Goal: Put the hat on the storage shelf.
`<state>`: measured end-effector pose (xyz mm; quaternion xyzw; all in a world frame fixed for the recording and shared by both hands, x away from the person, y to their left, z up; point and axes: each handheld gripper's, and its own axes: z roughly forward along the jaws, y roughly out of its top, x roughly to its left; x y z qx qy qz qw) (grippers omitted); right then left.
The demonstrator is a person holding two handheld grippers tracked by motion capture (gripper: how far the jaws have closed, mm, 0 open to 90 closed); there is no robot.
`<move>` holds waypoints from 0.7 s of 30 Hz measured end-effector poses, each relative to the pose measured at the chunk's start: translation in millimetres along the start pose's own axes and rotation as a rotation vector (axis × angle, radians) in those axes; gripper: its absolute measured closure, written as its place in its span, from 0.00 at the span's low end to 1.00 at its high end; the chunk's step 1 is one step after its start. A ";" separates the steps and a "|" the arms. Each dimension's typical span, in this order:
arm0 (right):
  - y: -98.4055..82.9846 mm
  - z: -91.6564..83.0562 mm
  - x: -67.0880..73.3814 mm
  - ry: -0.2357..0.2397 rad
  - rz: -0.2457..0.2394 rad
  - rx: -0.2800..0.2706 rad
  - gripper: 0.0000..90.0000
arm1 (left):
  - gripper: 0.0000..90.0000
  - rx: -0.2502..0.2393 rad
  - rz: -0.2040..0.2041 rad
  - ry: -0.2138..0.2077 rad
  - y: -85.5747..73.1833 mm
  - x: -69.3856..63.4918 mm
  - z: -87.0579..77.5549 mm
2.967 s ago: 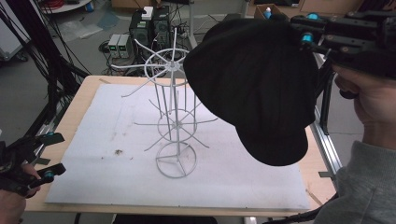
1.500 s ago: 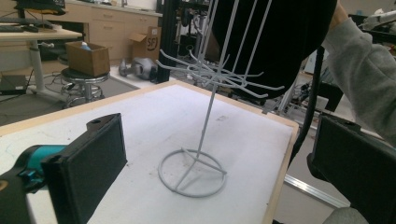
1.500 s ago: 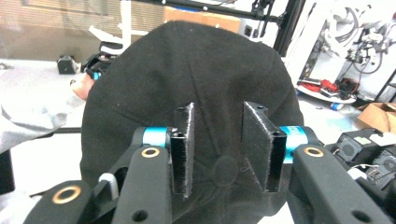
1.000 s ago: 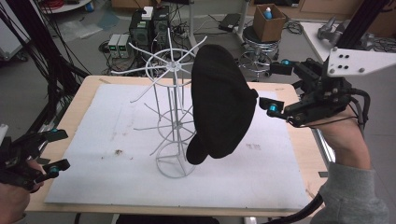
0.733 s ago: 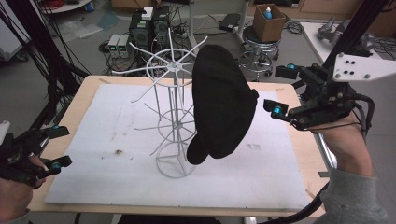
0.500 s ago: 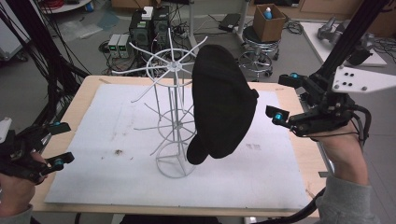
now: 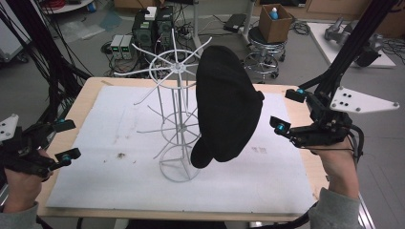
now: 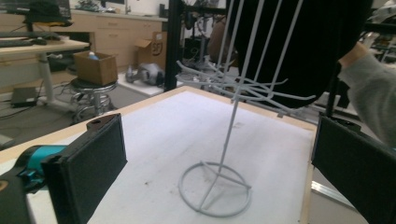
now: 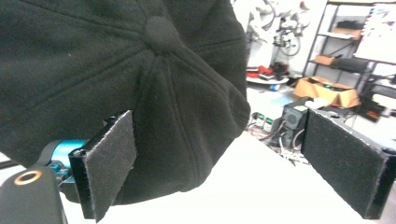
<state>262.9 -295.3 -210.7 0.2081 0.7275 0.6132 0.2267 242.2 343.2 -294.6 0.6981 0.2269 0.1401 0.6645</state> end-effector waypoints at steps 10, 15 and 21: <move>-34.8 -13.4 0.3 0.045 0.099 -0.018 0.11 | 0.04 0.006 0.004 -0.021 0.2 0.3 8.2; -51.3 -15.0 -1.6 0.062 0.125 -0.023 0.11 | 0.04 0.004 -0.005 -0.032 -0.5 1.4 12.6; -73.0 -16.9 -4.6 0.065 0.173 -0.054 0.11 | 0.04 0.007 -0.003 -0.034 -1.1 2.2 14.2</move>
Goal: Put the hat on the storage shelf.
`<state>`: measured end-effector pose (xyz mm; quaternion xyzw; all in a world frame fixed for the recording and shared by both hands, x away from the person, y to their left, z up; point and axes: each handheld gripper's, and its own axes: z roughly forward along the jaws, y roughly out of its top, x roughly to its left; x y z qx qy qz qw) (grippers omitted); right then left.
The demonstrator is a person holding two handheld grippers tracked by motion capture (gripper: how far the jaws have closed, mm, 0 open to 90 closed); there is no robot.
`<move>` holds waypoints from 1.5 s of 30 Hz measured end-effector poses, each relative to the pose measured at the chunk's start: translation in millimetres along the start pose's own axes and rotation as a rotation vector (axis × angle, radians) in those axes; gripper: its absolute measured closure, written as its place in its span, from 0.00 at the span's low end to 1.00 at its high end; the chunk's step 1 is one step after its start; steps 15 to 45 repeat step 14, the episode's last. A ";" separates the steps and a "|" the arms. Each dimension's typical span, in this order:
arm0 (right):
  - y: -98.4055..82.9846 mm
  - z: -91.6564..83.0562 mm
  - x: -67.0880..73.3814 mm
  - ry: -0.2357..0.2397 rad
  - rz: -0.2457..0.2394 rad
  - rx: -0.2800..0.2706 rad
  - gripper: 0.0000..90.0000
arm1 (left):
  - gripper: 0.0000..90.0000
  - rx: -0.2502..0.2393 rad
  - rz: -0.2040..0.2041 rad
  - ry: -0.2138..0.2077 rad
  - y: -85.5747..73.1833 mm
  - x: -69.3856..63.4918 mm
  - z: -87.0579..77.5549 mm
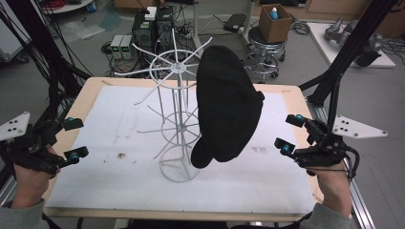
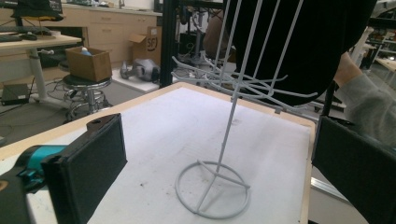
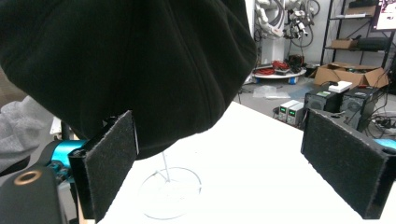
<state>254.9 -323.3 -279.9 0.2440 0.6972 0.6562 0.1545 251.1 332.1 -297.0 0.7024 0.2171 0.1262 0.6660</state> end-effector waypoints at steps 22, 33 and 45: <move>-3.3 -1.3 0.4 -0.027 0.000 0.001 0.11 | 0.04 0.008 0.016 -0.003 1.9 -3.1 2.4; -3.3 -1.3 0.4 -0.027 0.000 0.001 0.11 | 0.04 0.008 0.016 -0.003 1.9 -3.1 2.4; -3.3 -1.3 0.4 -0.027 0.000 0.001 0.11 | 0.04 0.008 0.016 -0.003 1.9 -3.1 2.4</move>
